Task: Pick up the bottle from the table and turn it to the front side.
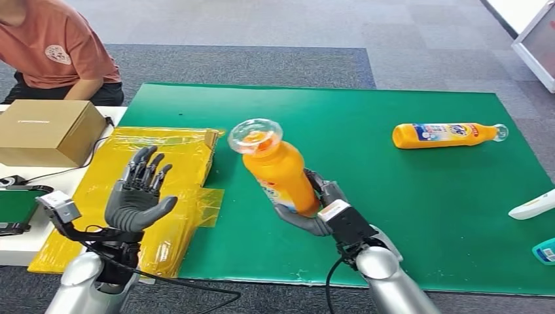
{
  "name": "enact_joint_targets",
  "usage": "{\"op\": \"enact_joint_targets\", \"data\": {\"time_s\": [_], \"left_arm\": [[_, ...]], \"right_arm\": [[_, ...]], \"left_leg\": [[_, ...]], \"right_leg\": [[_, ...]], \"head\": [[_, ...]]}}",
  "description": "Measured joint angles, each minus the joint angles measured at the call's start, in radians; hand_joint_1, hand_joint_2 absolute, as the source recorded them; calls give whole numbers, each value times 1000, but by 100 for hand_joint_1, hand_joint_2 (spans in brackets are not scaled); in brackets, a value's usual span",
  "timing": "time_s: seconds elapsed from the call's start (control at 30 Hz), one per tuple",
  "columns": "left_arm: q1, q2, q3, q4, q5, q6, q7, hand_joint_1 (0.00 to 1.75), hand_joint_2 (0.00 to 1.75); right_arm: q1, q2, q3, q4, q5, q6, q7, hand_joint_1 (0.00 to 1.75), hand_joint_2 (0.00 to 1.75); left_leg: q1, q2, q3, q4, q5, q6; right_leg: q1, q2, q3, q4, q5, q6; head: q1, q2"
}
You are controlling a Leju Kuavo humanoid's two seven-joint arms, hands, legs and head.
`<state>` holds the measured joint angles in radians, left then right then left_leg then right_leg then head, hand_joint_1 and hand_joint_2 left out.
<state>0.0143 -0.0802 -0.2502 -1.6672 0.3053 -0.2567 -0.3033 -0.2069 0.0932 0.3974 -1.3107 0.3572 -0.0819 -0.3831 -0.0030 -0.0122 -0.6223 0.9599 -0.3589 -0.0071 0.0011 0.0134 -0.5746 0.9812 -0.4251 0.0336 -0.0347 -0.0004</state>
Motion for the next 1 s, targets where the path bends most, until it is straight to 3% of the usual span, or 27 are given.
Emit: {"op": "enact_joint_targets", "data": {"time_s": [0.23, 0.53, 0.67, 1.0], "left_arm": [[-107, 7, -151, 90, 50, -145, 107, 0, 175], [-259, 68, -321, 189, 34, -170, 185, 1, 175], [-299, 101, -360, 219, 30, -166, 199, 175, 175], [-310, 129, -387, 239, -3, -62, 222, 175, 175]], "right_arm": [[-37, 29, 114, 117, 172, -101, 5, 175, 175], [-101, 51, 175, 272, 234, -161, 20, 175, 175], [-122, 57, 183, 319, 236, -176, 20, 175, 175], [-137, 61, 187, 370, 229, -207, 39, 175, 175]], "left_leg": [[0, 0, 0, 0, 0, 0], [0, 0, 0, 0, 1, -1], [0, 0, 0, 0, 1, -1], [0, 0, -1, 0, 1, -1]], "right_leg": [[0, 0, 0, 0, 0, 0], [0, 0, 0, 0, 0, 0], [0, 0, 0, 0, 0, 0], [0, 0, -1, 0, 0, 0]], "head": [[0, 0], [0, 0], [0, 0], [0, 0]]}}
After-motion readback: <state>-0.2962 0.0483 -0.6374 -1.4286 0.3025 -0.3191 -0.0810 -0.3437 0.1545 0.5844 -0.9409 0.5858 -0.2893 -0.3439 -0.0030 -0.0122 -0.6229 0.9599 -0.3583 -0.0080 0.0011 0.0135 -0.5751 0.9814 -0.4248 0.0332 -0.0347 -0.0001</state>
